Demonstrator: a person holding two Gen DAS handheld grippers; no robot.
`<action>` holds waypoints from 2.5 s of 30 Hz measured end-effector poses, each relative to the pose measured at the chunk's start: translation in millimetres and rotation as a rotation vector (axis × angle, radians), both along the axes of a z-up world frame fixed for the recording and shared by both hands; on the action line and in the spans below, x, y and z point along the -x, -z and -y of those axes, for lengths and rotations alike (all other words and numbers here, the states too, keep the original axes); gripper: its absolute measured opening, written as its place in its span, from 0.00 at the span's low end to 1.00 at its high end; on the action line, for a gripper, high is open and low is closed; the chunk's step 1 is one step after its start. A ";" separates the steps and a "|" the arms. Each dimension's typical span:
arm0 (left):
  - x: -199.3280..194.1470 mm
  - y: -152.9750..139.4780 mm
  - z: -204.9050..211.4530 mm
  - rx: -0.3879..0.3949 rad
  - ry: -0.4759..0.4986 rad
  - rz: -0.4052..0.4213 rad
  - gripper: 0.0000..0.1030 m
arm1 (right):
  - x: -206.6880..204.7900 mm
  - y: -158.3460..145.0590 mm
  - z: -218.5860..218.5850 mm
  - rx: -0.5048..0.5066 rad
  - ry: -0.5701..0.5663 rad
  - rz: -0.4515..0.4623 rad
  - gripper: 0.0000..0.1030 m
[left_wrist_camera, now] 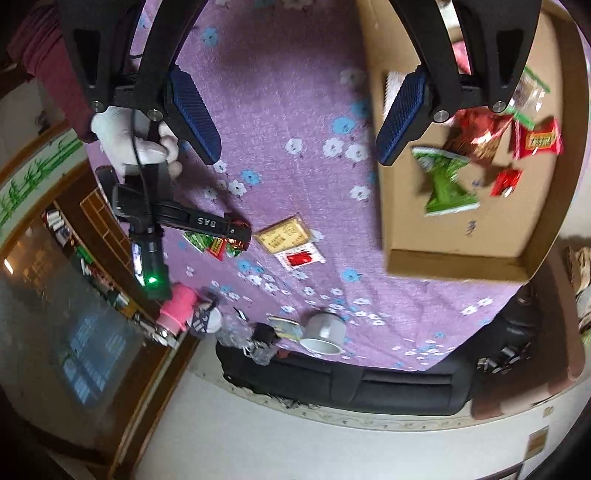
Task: Organize snacks
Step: 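Grasp a red-brown chocolate bag with the right gripper, then grasp a yellow wafer with the left gripper while the right holds the chocolate bag, then carry both snacks over the cardboard tray and open both grippers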
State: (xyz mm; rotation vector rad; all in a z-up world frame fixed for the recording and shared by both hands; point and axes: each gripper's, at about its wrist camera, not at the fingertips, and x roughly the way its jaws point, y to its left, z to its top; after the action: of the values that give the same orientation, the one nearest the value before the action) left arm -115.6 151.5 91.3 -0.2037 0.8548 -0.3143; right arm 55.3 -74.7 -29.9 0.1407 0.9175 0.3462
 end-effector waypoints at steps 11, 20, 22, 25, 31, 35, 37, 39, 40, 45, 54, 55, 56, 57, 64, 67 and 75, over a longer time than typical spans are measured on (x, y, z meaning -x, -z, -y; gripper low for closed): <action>-92.0 22.8 72.0 -0.135 0.137 -0.092 0.86 | 26.3 -5.3 54.6 -0.215 0.060 0.035 0.29; -159.8 62.9 115.7 -0.421 0.177 -0.070 0.86 | 14.5 4.5 70.5 -0.320 0.052 -0.026 0.19; -164.9 70.8 121.1 -0.456 0.189 -0.071 0.86 | 15.8 2.3 70.5 -0.314 0.051 -0.016 0.21; -162.8 76.3 122.5 -0.422 0.229 -0.099 0.63 | 16.7 1.4 67.8 -0.315 0.041 -0.013 0.27; -132.8 71.7 125.3 -0.403 0.285 -0.142 0.39 | 17.0 5.3 67.2 -0.318 0.047 -0.025 0.39; -120.3 65.5 122.3 -0.367 0.264 -0.134 0.40 | 16.1 3.7 65.6 -0.322 0.052 0.000 0.45; -123.1 65.5 124.7 -0.381 0.255 -0.118 0.53 | 14.1 3.3 61.5 -0.319 0.043 0.009 0.45; -127.7 69.8 128.7 -0.417 0.236 -0.101 0.64 | 12.5 4.1 55.2 -0.300 0.029 0.012 0.45; -129.7 73.2 130.9 -0.428 0.236 -0.098 0.65 | 11.1 5.4 49.5 -0.284 0.016 0.009 0.45; -135.3 76.8 127.4 -0.364 0.225 -0.105 0.59 | 8.2 9.3 32.3 -0.206 -0.018 0.001 0.45; -123.4 73.6 125.0 -0.327 0.180 -0.099 0.34 | 5.8 13.9 36.3 -0.219 -0.012 -0.024 0.23; -121.2 73.1 123.6 -0.320 0.178 -0.101 0.34 | 7.4 12.9 36.5 -0.221 -0.013 -0.021 0.23; -117.9 71.8 121.6 -0.312 0.172 -0.101 0.34 | 9.2 11.9 37.1 -0.226 -0.014 -0.015 0.23; -114.1 69.0 118.3 -0.299 0.166 -0.100 0.34 | 10.7 10.6 37.6 -0.232 -0.015 -0.010 0.23; -84.4 41.8 76.6 -0.165 0.096 -0.070 0.34 | 21.9 3.9 39.0 -0.261 -0.033 0.016 0.23; -70.6 29.7 47.4 -0.102 0.041 -0.055 0.34 | 25.5 3.0 37.6 -0.287 -0.049 0.010 0.23; -48.3 6.7 -47.5 -0.051 -0.124 -0.022 0.34 | 38.7 -15.4 0.1 -0.297 -0.105 -0.003 0.23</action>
State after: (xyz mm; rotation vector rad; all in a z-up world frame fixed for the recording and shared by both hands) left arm -67.4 199.0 84.5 -0.2122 0.8669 -0.1739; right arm 16.6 -74.8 -14.5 0.3661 0.8744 0.5796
